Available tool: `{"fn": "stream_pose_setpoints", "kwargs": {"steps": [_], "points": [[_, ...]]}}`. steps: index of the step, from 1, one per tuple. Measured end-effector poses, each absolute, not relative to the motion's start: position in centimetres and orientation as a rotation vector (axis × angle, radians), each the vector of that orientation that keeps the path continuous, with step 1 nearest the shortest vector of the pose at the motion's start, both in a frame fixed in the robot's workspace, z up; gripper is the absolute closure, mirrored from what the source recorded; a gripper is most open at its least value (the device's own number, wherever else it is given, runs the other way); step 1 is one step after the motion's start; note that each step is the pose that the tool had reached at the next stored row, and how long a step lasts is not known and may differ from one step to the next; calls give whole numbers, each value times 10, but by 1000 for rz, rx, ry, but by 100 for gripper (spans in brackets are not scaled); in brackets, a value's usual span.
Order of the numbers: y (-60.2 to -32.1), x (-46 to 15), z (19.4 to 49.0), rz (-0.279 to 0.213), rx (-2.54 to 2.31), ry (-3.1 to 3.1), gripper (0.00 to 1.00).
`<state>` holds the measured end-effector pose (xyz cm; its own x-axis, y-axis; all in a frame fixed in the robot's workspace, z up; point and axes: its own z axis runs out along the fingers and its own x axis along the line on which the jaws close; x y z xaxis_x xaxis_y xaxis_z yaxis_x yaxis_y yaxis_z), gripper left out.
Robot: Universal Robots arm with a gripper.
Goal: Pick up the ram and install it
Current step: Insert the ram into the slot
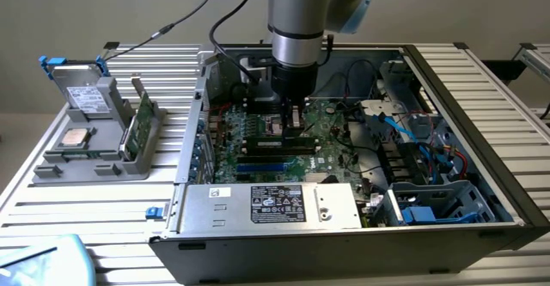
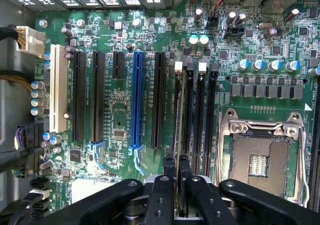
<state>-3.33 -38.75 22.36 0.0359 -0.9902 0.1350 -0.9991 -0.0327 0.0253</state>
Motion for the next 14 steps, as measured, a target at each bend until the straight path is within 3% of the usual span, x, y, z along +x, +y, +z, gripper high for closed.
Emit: {"fn": "stream_pose_setpoints", "kwargs": {"steps": [14], "points": [[-388,-33,221,121,2177,-2103,86]]}}
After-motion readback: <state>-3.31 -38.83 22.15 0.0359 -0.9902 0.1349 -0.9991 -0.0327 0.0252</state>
